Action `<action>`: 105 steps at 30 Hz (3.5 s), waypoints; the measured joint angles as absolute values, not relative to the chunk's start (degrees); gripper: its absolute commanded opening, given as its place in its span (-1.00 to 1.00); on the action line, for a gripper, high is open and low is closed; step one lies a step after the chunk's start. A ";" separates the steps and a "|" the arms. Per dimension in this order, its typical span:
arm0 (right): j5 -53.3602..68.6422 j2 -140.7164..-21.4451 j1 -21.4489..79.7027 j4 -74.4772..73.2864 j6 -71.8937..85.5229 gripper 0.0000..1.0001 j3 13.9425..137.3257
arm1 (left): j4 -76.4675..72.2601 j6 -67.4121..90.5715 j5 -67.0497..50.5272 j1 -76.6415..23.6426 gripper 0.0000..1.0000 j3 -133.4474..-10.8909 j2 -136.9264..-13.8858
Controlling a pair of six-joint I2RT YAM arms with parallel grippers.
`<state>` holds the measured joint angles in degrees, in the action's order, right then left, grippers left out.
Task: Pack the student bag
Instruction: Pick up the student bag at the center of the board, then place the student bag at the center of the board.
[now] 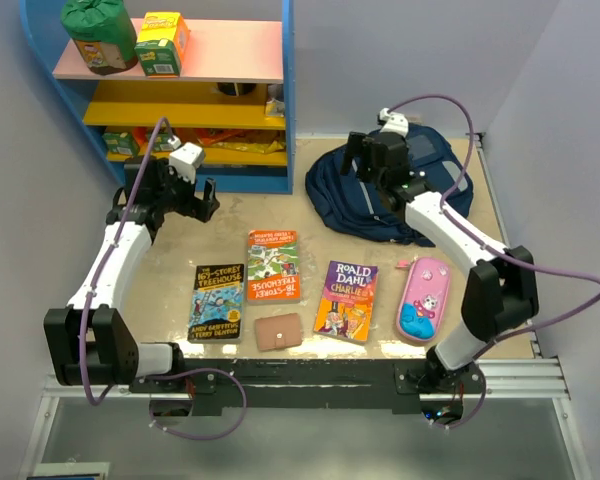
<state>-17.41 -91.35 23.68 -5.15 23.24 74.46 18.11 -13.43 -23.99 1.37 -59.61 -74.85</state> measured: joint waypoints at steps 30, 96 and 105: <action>-40.42 -123.33 35.97 -9.43 9.98 0.97 93.86 | 20.80 -11.66 -22.28 2.61 1.00 -61.98 -80.73; -43.70 -80.12 81.52 -14.33 -11.49 -0.14 59.57 | 23.64 -14.70 -25.23 2.63 0.98 -59.99 -76.64; -37.82 -80.49 80.77 -18.92 6.61 0.97 59.44 | 23.57 -16.05 -27.07 2.63 1.00 -59.99 -78.72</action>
